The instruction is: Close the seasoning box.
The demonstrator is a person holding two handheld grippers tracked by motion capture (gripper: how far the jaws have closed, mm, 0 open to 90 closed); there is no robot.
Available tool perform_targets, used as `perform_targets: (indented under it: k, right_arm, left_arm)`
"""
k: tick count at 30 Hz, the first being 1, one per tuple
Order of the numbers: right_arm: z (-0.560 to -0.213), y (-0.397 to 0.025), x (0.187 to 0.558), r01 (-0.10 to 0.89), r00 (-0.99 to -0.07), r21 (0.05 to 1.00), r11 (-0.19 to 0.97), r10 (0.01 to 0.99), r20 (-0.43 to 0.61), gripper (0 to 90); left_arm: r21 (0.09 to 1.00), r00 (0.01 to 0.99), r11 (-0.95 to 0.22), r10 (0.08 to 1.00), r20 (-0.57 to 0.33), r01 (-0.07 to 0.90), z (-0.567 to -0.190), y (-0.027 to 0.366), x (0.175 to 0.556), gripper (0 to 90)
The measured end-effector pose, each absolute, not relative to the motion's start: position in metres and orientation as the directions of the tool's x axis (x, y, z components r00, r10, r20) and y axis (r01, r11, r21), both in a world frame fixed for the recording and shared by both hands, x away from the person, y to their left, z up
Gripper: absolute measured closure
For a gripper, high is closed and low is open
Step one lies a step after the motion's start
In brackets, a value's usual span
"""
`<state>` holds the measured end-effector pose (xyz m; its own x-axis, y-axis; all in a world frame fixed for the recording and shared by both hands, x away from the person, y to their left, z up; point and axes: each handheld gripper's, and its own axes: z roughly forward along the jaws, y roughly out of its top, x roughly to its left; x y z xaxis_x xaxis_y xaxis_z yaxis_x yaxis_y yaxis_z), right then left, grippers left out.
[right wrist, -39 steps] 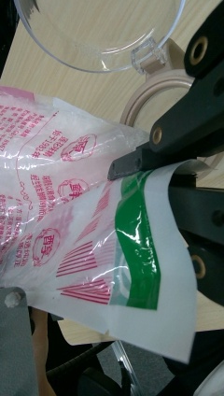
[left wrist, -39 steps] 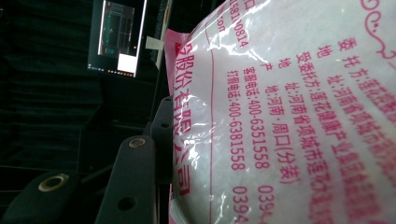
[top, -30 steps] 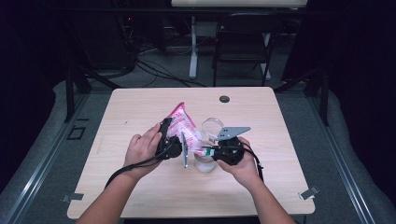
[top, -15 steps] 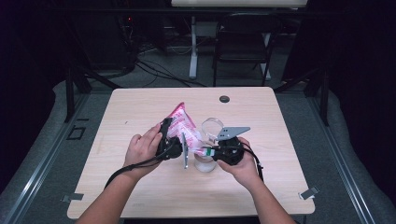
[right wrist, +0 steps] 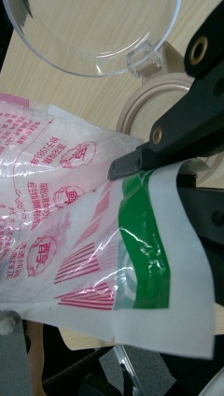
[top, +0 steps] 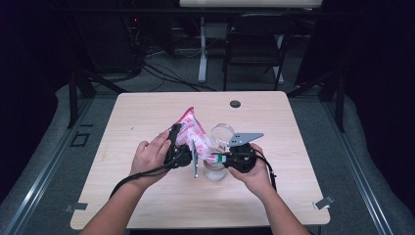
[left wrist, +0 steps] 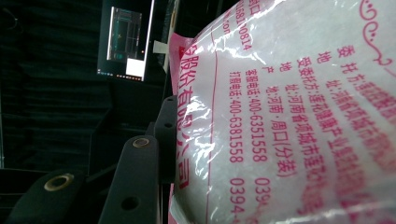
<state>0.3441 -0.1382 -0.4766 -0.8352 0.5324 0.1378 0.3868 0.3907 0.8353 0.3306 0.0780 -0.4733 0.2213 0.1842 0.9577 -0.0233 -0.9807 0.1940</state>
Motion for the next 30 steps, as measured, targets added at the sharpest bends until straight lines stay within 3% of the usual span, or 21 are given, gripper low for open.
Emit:
perform_targets:
  k: [30]
  right_arm:
    - [-0.476, -0.1361, 0.3424, 0.375, -0.848, 0.83, 0.414, 0.514, 0.127, 90.0]
  left_arm:
    - [0.19, 0.213, -0.982, 0.182, 0.96, -0.018, -0.4657, 0.0775, 0.3322, 64.1]
